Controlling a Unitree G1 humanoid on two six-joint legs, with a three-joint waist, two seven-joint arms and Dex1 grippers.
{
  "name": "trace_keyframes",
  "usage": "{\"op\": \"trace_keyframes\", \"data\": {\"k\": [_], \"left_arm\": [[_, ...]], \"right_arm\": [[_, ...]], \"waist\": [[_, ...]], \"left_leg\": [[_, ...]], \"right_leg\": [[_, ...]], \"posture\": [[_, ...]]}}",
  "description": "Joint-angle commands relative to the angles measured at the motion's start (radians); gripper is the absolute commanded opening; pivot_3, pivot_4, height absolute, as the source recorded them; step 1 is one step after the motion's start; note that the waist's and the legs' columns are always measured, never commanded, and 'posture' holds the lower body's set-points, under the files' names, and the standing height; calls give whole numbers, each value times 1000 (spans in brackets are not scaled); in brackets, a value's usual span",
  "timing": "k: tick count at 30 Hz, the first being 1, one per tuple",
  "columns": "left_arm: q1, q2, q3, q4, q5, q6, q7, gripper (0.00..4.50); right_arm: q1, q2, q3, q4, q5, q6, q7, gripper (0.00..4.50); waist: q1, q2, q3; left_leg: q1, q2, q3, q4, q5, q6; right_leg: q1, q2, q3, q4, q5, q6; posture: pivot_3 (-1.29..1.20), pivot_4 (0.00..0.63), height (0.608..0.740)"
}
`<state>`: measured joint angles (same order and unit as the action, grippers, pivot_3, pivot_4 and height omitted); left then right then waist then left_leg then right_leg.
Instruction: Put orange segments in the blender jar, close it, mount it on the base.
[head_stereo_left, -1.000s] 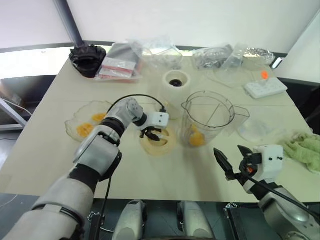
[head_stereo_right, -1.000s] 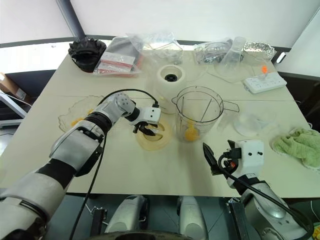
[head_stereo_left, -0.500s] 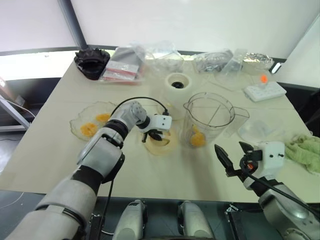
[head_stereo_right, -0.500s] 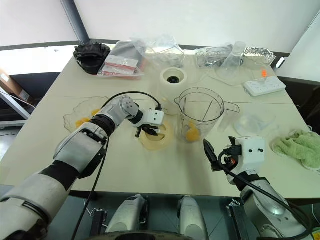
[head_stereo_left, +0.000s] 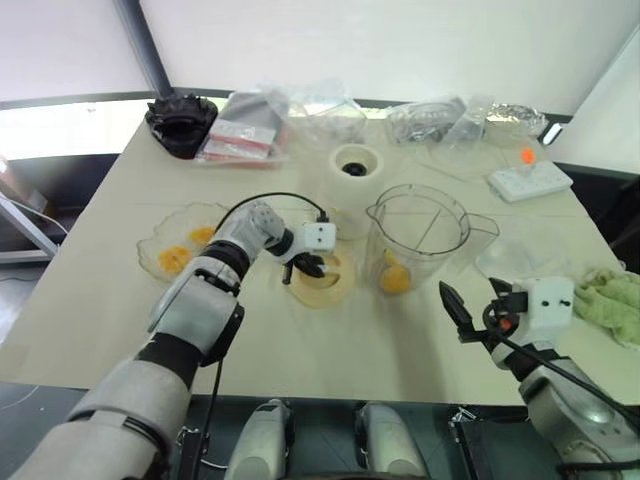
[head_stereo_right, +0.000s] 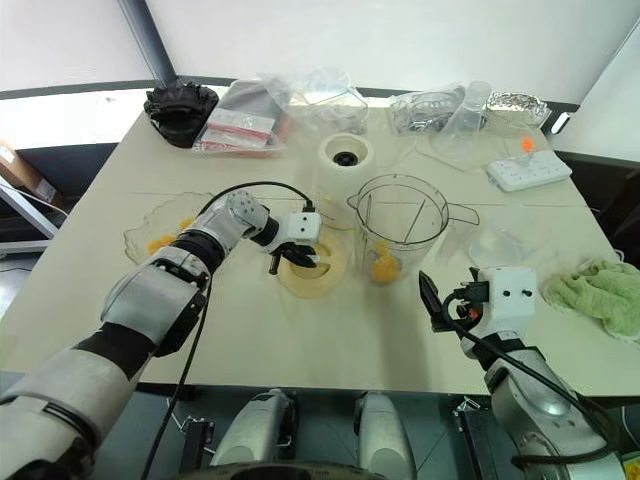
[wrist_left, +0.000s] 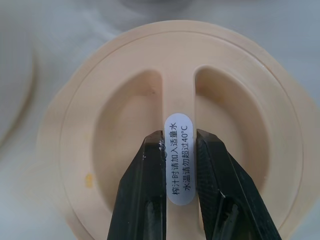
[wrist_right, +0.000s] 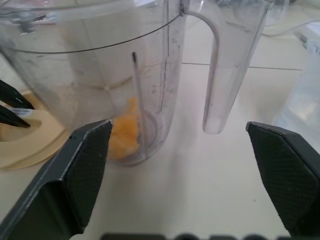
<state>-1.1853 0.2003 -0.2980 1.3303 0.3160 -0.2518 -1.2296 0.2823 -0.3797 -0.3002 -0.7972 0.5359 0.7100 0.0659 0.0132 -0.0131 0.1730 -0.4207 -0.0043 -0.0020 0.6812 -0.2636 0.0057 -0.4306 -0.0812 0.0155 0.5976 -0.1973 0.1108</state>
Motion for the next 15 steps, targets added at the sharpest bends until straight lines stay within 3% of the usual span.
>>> {"op": "trace_keyframes", "data": {"k": [1, 9, 15], "left_arm": [[-25, 37, 64, -57, -74, -11, -55, 257], [5, 132, 150, -211, -197, 45, -180, 257], [21, 179, 221, -374, -300, 191, -171, 257]], "right_arm": [[-56, -2, 11, 63, -57, -50, 2, 4500], [-183, 5, 21, 225, -127, -111, 27, 4500], [-236, 6, 28, 296, -153, -131, 55, 4500]], "waist": [[-1, 0, 0], [-1, 0, 0], [-3, 0, 1]], "left_leg": [[-1, -1, 0, 0, 0, 0], [-1, 0, 0, 0, 0, 1], [-1, -1, 0, 0, 0, 1]], "right_leg": [[-1, 1, 0, 0, 0, 0], [-1, 1, 0, 2, 0, 0], [-1, 1, 0, 1, 0, 0]], "posture": [[0, 150, 740], [0, 150, 740], [0, 150, 740]]}}
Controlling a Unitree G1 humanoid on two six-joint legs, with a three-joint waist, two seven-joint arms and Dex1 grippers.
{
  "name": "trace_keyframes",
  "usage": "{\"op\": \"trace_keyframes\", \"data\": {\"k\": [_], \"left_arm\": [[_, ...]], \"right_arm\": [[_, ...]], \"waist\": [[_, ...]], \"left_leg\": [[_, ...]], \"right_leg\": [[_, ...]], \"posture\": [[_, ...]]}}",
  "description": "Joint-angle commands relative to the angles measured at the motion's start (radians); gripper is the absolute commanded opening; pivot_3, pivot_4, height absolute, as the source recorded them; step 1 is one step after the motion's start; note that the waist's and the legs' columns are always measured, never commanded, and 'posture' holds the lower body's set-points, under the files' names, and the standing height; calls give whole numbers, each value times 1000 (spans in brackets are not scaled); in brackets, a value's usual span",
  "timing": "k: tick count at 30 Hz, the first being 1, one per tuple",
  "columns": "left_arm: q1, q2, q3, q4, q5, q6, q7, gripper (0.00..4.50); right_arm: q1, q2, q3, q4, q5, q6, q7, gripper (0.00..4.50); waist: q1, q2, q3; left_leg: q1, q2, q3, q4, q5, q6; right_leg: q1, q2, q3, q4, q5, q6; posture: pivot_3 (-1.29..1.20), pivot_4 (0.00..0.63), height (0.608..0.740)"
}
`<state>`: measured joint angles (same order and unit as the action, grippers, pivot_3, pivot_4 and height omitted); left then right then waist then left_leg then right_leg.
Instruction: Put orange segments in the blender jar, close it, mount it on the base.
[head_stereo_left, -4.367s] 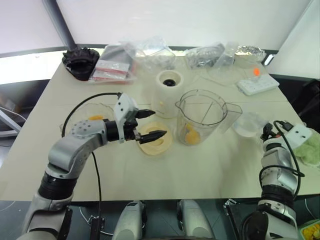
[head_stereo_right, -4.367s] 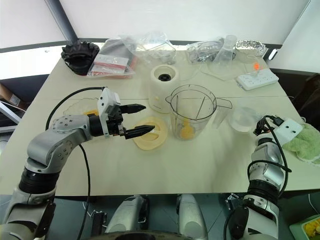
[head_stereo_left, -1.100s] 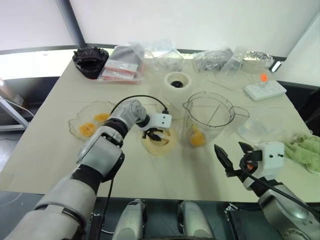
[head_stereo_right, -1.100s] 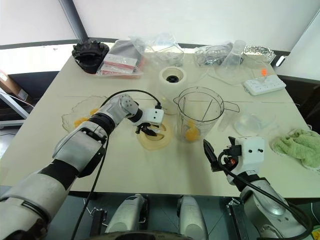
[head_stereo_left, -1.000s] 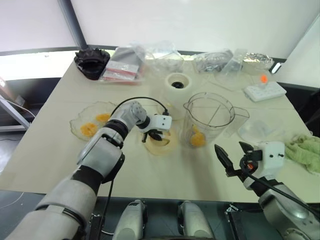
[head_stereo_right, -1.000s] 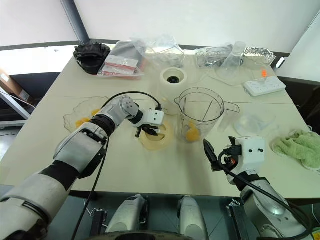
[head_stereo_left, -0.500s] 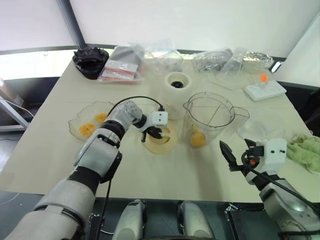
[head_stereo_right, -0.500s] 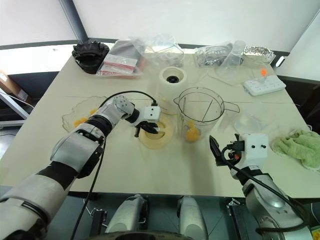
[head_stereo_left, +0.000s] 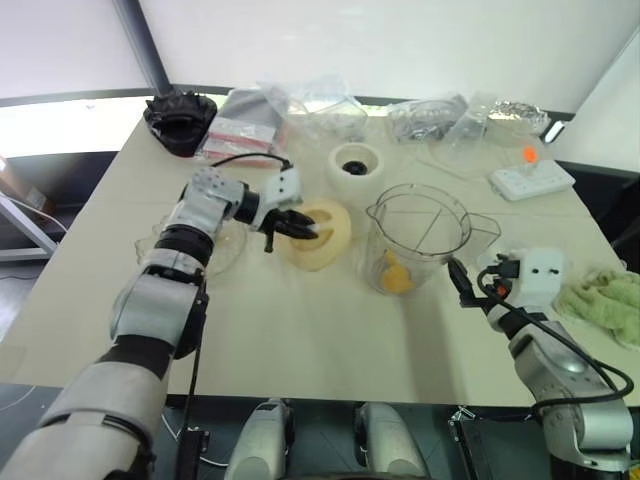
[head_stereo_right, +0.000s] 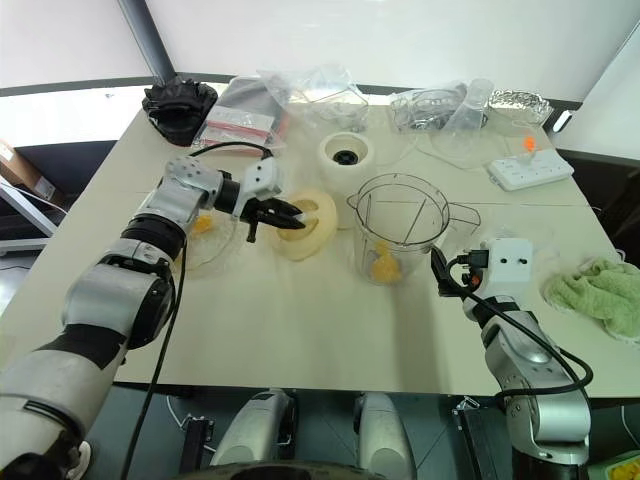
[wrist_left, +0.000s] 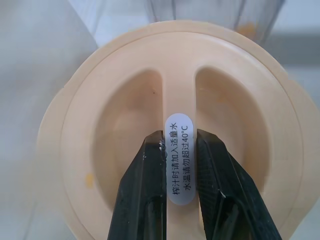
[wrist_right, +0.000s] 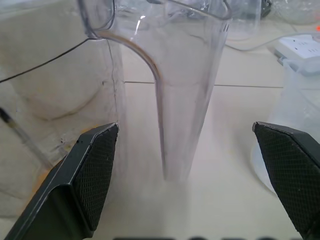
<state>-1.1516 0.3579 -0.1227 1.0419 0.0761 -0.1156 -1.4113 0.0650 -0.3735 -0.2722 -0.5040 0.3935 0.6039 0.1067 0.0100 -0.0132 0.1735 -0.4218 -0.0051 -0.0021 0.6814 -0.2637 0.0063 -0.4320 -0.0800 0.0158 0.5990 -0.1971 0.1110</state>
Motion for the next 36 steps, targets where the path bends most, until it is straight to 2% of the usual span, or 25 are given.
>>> {"op": "trace_keyframes", "data": {"k": [1, 12, 23, 27, 31, 32, 36], "left_arm": [[-12, 28, 52, -111, -73, 79, 13, 257], [27, 90, 61, -336, -155, 223, 45, 257], [98, 144, 45, -477, -176, 283, 51, 257], [112, 147, 44, -508, -182, 298, 63, 257], [119, 153, 46, -527, -188, 308, 69, 257], [118, 155, 46, -528, -191, 309, 71, 257], [50, 172, 61, -503, -218, 334, 53, 257]], "right_arm": [[-27, 0, -1, 15, -15, -29, 16, 4500], [-121, 6, 3, 184, -91, -101, 20, 4500], [-252, 43, 25, 350, -145, -190, 11, 4500], [-257, 48, 30, 360, -146, -199, 18, 3199], [-259, 55, 31, 353, -138, -192, 15, 1140], [-260, 57, 30, 350, -134, -185, 13, 947], [-266, 64, 49, 292, -127, -150, 14, 948]], "waist": [[0, 0, 0], [-4, 0, 0], [-22, 1, 0], [-21, 1, 0], [-22, 1, 0], [-20, 1, 0], [-20, 1, 0]], "left_leg": [[0, 0, 0, 0, 0, 0], [3, 0, 0, 0, 0, 0], [4, 0, 1, 0, 0, 0], [4, 0, 1, 0, 0, 0], [4, 0, 1, 0, 0, 0], [5, 0, 1, 0, 0, 0], [6, -1, 1, 0, 0, 0]], "right_leg": [[0, 0, 0, 0, 0, 0], [0, 1, 0, 3, 0, 0], [1, 2, 1, 5, 2, 3], [1, 2, 1, 6, 2, 3], [1, 2, 1, 7, 2, 3], [1, 2, 2, 7, 2, 3], [1, 1, 2, 10, 1, 3]], "posture": [[0, 150, 740], [0, 150, 740], [0, 150, 740], [0, 150, 740], [0, 150, 740], [0, 150, 740], [0, 150, 740]]}}
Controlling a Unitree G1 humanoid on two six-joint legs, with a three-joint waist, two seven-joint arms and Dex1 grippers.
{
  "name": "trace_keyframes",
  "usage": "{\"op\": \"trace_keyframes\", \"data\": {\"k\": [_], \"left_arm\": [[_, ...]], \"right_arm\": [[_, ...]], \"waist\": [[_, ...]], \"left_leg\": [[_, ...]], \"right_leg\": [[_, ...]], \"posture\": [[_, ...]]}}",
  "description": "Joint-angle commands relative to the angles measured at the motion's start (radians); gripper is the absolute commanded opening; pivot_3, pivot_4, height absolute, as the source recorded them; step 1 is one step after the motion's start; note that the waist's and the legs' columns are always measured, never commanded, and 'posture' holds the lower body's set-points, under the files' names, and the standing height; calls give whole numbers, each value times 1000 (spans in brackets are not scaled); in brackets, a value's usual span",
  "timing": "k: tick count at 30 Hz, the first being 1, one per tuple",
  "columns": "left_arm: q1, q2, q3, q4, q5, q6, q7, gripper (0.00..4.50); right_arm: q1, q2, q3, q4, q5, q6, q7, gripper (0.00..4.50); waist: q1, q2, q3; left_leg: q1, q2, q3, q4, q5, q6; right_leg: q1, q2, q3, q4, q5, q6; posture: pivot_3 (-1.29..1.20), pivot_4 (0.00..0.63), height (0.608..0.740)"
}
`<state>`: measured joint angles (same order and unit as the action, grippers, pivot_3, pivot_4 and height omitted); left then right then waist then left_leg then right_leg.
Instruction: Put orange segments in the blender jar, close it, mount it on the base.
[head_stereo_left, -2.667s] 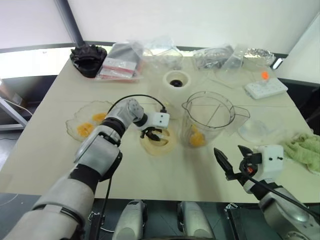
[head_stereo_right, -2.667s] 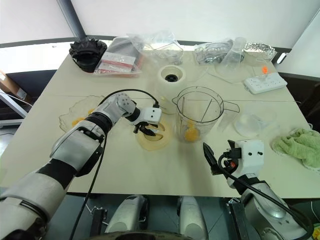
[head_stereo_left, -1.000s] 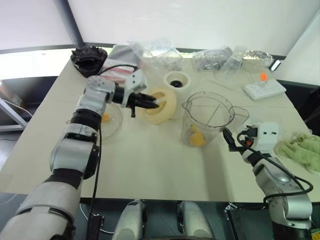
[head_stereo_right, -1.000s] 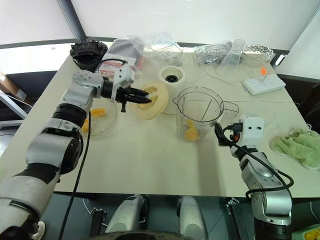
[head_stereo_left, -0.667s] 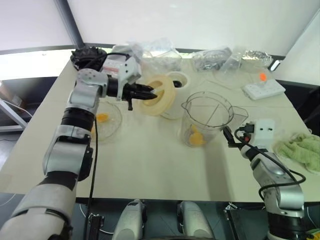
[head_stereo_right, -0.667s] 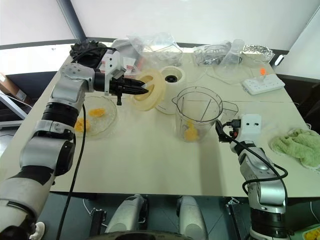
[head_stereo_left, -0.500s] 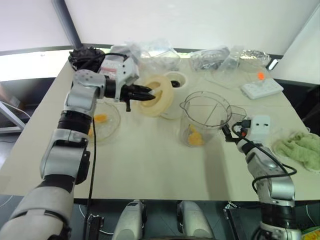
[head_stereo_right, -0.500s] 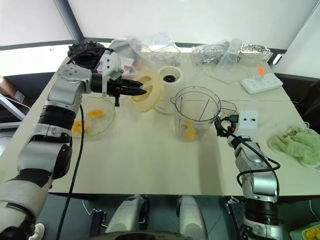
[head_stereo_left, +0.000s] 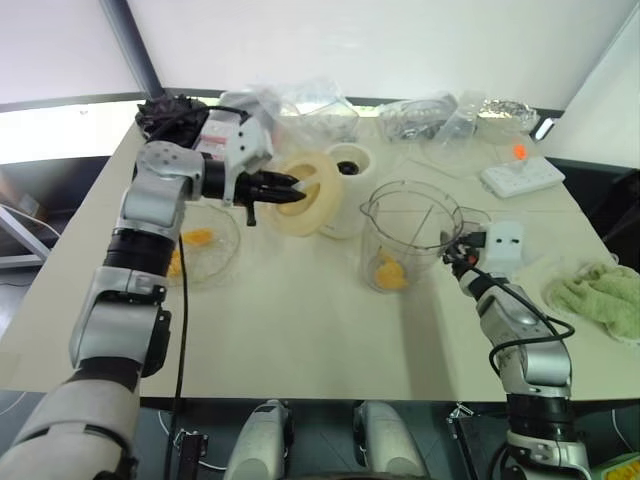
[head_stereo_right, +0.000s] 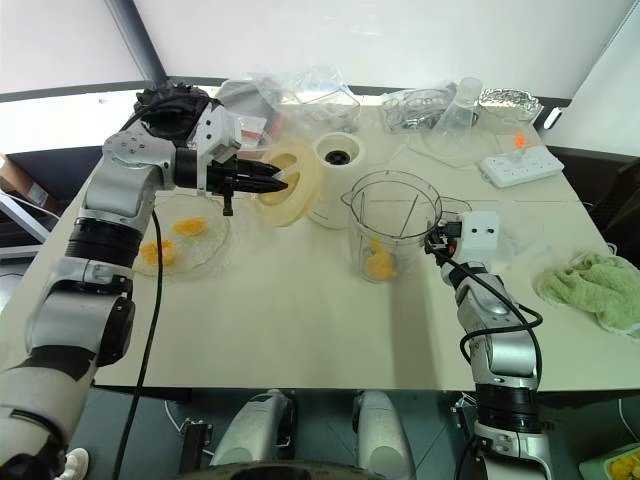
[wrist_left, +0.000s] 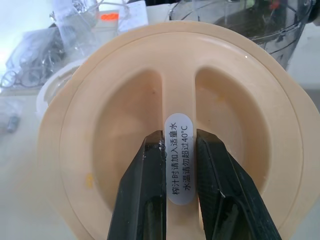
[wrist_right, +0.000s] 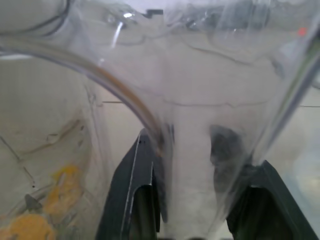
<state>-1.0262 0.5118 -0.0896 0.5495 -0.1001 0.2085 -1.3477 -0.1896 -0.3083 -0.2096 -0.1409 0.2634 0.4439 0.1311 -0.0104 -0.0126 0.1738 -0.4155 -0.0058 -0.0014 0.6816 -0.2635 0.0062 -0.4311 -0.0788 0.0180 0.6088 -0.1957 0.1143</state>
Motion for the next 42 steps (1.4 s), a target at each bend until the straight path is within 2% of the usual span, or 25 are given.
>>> {"op": "trace_keyframes", "data": {"k": [1, 6, 10, 18, 22, 31, 42], "left_arm": [[-102, 22, 32, 4, -47, 19, -19, 257], [-242, 40, 12, 100, -55, 45, -90, 257], [-356, 2, -27, 185, -53, 59, -168, 257], [-424, -75, -70, 255, -41, 20, -248, 257], [-429, -87, -131, 251, -67, 7, -267, 257], [-401, -71, -318, 227, -122, 4, -267, 257], [-312, 9, -526, -6, -248, 53, -267, 257]], "right_arm": [[-16, 2, -7, -87, 3, 17, -10, 948], [-50, 28, 26, -167, 4, 63, -31, 948], [-79, 87, 88, -207, -12, 82, -62, 948], [-49, 178, 209, -193, -72, 60, -72, 948], [-30, 206, 242, -174, -98, 37, -75, 948], [-9, 196, 241, -96, -159, -29, -76, 948], [41, 189, 235, -92, -178, -67, -76, 948]], "waist": [[0, 0, 0], [-4, 0, 1], [-7, 0, 5], [-7, 0, 6], [-7, 0, 6], [-7, 0, 6], [-5, 0, 6]], "left_leg": [[0, 0, 0, 0, 0, 0], [0, -1, 0, 0, 0, 0], [2, 0, 2, -1, 0, 0], [2, 0, 2, -1, 0, 0], [2, 0, 1, -1, 0, 0], [2, 1, -1, -1, 0, 0], [3, 1, -1, 0, 0, 0]], "right_leg": [[0, 0, 0, 0, 0, 0], [-1, 0, 0, 2, -1, 1], [-1, 3, 1, 5, -3, 0], [-1, 2, 2, 5, -4, 1], [-2, 2, 2, 5, -4, 0], [-1, 2, 2, 5, -4, 0], [0, 2, 3, 5, -5, -1]], "posture": [[0, 150, 740], [0, 150, 740], [0, 150, 740], [0, 150, 740], [0, 150, 740], [0, 150, 740], [0, 150, 740]]}}
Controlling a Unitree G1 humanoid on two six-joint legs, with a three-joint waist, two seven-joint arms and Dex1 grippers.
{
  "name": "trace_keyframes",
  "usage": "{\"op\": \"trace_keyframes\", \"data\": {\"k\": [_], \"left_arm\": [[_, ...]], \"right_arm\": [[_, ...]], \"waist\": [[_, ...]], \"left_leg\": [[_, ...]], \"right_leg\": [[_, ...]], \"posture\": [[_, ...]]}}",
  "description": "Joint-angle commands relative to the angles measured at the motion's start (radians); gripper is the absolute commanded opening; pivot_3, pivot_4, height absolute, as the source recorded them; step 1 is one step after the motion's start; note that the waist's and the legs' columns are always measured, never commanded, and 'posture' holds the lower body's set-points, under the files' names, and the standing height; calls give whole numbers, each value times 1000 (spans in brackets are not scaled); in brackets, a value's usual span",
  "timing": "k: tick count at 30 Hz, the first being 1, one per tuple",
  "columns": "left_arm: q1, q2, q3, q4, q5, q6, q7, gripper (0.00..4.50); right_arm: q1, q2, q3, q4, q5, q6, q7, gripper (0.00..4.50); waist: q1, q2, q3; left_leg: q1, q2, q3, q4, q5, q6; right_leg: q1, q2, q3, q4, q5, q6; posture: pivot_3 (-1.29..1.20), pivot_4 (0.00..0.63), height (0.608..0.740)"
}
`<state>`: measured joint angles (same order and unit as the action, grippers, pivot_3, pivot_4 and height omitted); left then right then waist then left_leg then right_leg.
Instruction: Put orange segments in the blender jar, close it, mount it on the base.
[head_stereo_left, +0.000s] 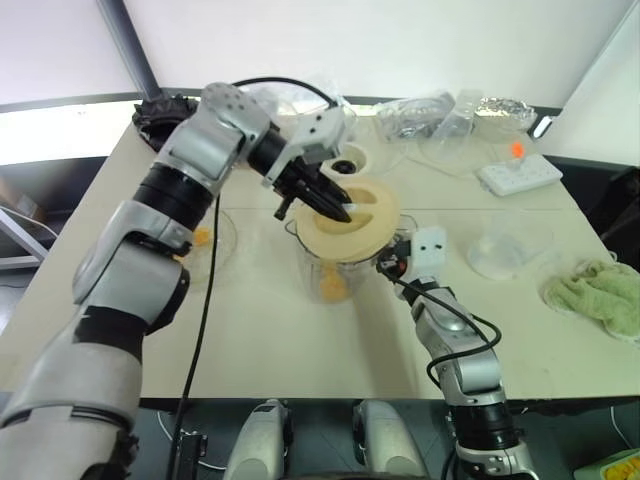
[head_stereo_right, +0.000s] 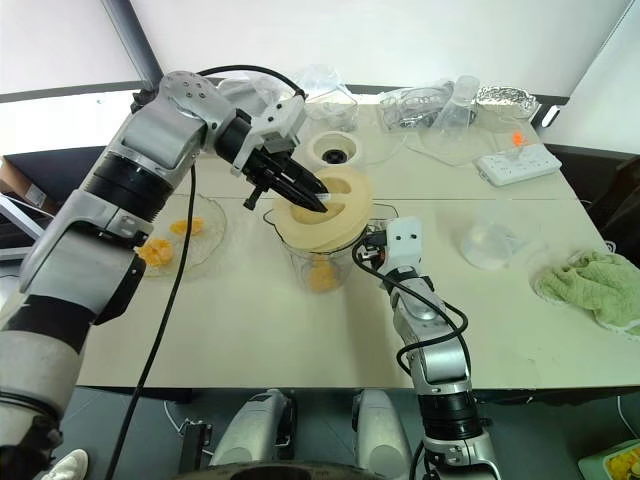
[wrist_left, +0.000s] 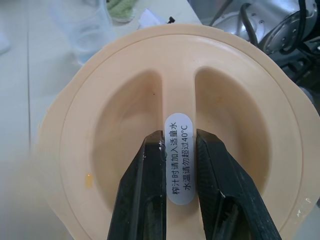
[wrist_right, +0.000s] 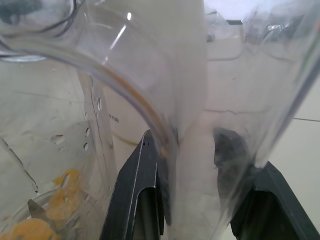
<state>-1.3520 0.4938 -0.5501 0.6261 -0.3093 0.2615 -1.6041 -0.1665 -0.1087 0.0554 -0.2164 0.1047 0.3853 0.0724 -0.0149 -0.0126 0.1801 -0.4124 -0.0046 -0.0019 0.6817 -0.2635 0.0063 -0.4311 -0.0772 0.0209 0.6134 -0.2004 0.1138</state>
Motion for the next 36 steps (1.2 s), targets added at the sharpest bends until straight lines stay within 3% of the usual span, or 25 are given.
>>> {"op": "trace_keyframes", "data": {"k": [1, 6, 15, 19, 30, 36], "left_arm": [[20, 35, -82, -100, -43, -9, -10, 257], [26, 17, -130, -65, 29, -102, -10, 257], [-21, -50, -89, 125, 197, -192, -10, 257], [-44, -60, -89, 166, 298, -129, 12, 257], [-20, -70, -110, 83, 259, 84, -10, 257], [13, -94, -96, 79, 354, 147, 25, 257]], "right_arm": [[21, -9, -30, -17, -21, -10, -18, 948], [24, 4, -31, -21, -27, -15, -27, 948], [29, 17, -35, -20, -35, -25, -39, 948], [36, 21, -37, -20, -34, -31, -45, 948], [19, 23, -45, 6, -35, -48, -49, 948], [22, 23, -48, 3, -36, -50, -54, 948]], "waist": [[0, 0, 0], [0, 0, 0], [0, 0, -1], [11, 0, -2], [2, 0, -2], [3, 0, -4]], "left_leg": [[1, 0, 0, 0, 0, 0], [3, 0, 0, 0, 0, 0], [4, 0, 0, 0, 0, 0], [4, 0, -1, 0, 0, 0], [4, 0, -2, 1, 0, 0], [4, 0, -2, 1, 0, 0]], "right_leg": [[1, 0, 0, 0, 0, 0], [2, 0, 0, 0, -1, -2], [4, 0, 0, 0, -1, -2], [5, 0, -1, -1, -2, -1], [6, -3, 0, -2, -3, 0], [6, -2, 0, -2, -3, 0]], "posture": [[0, 150, 740], [0, 150, 740], [0, 150, 740], [0, 150, 740], [0, 150, 740], [0, 150, 740]]}}
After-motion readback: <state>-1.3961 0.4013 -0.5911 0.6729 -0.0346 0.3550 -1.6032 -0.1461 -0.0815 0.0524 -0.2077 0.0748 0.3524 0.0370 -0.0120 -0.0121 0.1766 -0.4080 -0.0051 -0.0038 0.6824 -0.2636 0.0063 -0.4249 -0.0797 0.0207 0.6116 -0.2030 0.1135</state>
